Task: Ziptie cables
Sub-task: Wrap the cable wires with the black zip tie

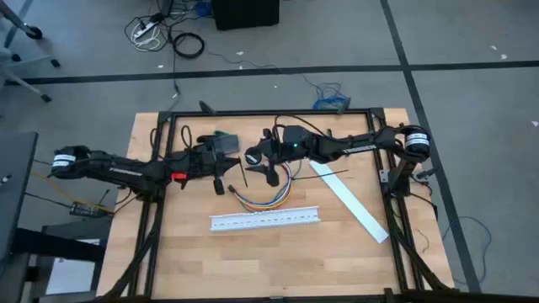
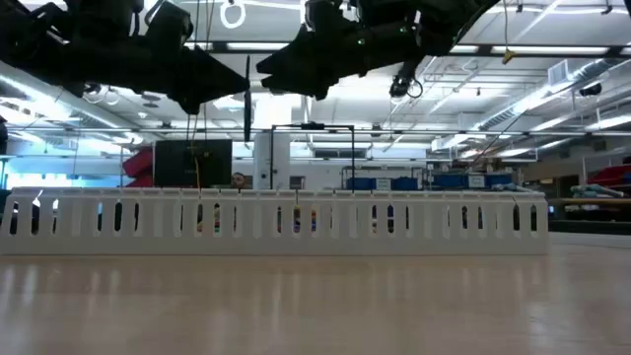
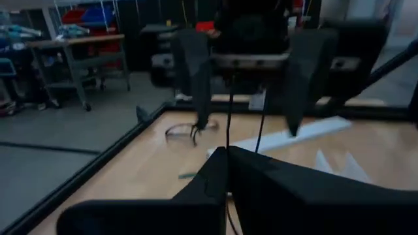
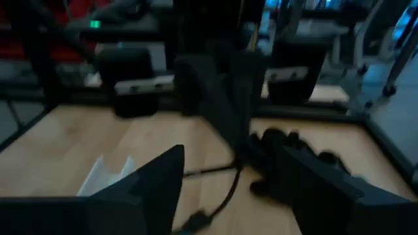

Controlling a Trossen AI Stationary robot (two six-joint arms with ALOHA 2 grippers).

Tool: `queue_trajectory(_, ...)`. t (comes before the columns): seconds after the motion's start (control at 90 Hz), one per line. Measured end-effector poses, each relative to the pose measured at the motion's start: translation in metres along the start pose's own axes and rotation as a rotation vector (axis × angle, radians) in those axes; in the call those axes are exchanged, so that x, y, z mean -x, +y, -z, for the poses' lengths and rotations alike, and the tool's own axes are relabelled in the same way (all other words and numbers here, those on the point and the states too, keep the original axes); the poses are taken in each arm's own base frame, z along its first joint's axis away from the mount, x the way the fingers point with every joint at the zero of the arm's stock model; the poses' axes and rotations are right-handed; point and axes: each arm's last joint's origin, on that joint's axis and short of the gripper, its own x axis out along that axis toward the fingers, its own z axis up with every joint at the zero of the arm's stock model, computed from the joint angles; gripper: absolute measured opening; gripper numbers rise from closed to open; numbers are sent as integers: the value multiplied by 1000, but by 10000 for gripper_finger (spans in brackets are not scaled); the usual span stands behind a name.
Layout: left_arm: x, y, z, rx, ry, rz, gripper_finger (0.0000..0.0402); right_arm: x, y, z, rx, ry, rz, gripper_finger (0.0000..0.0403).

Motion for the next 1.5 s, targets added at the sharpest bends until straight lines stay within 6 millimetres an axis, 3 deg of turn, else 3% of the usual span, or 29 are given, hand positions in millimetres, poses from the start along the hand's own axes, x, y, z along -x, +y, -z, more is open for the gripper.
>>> queue_trajectory(0.2,18,4,-8,-23,31,7,0,-5,9,14,-47,106,-28,267)
queue_trajectory(0.422,42,4,-7,-69,121,146,0,-38,28,60,-89,183,24,256)
queue_trajectory(0.656,48,3,2,-132,209,239,0,-74,39,83,-152,207,77,245)
queue_trajectory(0.889,49,2,5,-130,246,248,0,-103,53,100,-163,375,74,243)
queue_trajectory(1.133,49,2,4,-127,240,265,0,-106,61,96,-155,401,106,242)
queue_trajectory(1.5,48,2,4,-119,232,269,0,-98,65,110,-201,570,133,235)
